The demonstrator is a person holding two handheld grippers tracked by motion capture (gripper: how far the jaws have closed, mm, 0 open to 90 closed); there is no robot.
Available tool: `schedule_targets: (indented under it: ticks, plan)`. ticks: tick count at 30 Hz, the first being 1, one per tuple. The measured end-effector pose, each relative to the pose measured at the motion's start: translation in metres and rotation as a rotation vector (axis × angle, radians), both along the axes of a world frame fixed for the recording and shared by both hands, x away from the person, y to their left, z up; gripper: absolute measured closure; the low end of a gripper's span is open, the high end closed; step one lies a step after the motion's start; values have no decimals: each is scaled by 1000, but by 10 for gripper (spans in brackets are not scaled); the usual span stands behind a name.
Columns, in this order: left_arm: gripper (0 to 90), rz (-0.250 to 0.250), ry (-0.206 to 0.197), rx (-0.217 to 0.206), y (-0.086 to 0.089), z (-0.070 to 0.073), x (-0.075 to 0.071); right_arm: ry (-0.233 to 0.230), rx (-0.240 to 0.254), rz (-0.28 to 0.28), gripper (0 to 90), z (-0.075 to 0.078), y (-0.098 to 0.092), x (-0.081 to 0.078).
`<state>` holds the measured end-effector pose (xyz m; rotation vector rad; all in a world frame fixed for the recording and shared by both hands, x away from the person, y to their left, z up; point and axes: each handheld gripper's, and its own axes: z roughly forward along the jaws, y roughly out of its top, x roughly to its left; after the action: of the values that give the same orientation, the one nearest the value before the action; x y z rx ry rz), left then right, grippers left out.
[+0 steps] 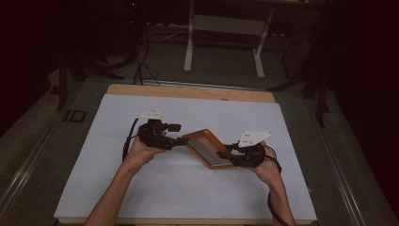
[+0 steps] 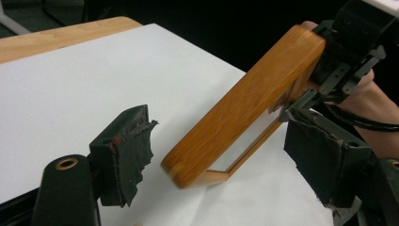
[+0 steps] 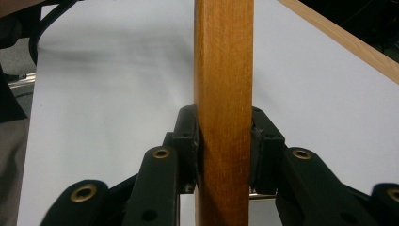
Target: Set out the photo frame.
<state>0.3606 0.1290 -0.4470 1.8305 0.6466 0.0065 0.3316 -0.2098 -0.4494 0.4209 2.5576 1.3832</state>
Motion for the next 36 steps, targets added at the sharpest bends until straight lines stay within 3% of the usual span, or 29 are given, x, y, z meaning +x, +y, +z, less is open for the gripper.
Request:
schedule_targets:
  ticks: [18, 36]
  plan:
    - [234, 8, 25, 54, -10, -21, 1, 8, 1, -15, 689, -2, -10, -1]
    - [256, -15, 14, 75, -40, -40, 2, 9, -4, -28, 688, -4, -18, -2]
